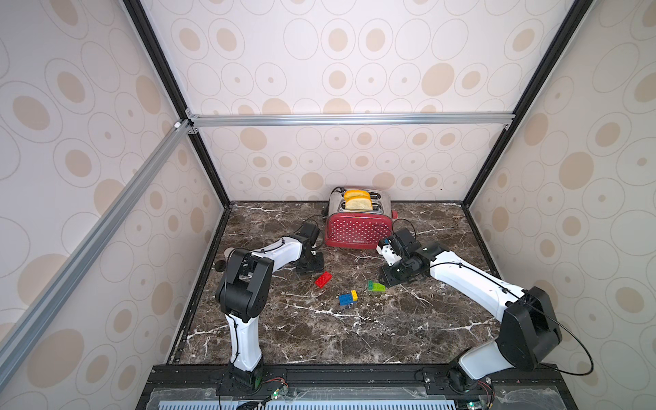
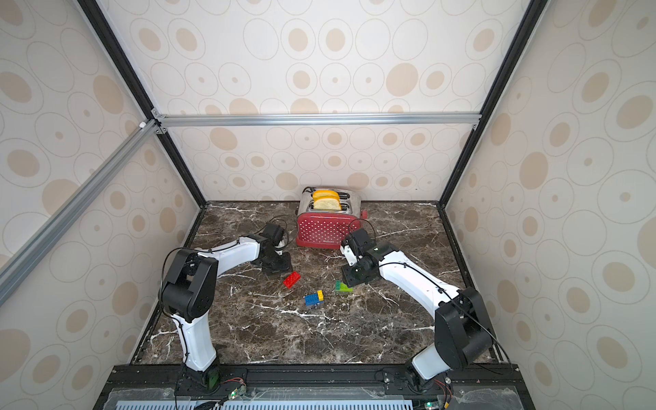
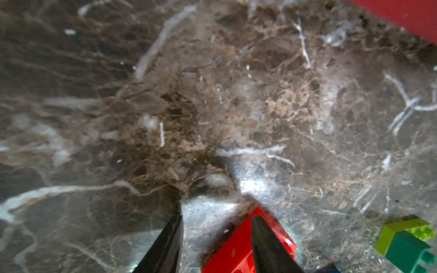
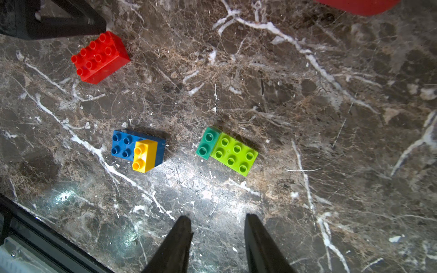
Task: Assemble the number 5 with lego
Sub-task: Adjust the lego brick at the center of the board.
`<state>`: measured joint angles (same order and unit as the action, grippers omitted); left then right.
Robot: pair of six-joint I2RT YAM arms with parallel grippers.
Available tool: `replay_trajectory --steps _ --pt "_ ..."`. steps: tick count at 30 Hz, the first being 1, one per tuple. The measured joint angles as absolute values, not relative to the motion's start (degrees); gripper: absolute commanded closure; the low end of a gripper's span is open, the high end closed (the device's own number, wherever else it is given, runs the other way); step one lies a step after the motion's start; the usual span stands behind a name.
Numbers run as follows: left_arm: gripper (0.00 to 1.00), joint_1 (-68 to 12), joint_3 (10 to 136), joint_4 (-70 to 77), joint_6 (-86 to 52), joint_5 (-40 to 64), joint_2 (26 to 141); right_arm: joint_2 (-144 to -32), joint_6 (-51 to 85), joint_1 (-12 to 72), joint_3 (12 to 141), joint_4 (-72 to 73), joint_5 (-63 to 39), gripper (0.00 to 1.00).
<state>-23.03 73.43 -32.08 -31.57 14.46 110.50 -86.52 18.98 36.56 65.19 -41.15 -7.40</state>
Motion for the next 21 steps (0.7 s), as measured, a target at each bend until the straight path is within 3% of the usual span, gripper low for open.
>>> replay_trajectory --steps 11,14,15,17,21 --pt "0.48 -27.81 71.42 -32.32 -30.79 17.89 109.12 -91.05 16.34 36.56 66.32 -39.31 -11.49 0.55" --pt "0.44 -26.85 69.82 -32.86 -30.59 17.65 105.34 -91.11 14.33 36.56 66.92 -38.17 -13.85 0.49" --pt "0.44 -25.96 68.99 -32.86 -30.63 17.69 103.18 -91.11 13.56 36.56 67.18 -37.69 -14.72 0.39" --pt "0.43 -23.59 67.13 -32.97 -30.61 17.67 98.17 -91.11 11.86 36.58 67.61 -36.75 -16.19 0.32" --pt "0.43 -18.81 64.2 -34.37 -30.2 16.53 87.77 -91.13 7.46 37.82 68.62 -34.68 -18.17 0.31"
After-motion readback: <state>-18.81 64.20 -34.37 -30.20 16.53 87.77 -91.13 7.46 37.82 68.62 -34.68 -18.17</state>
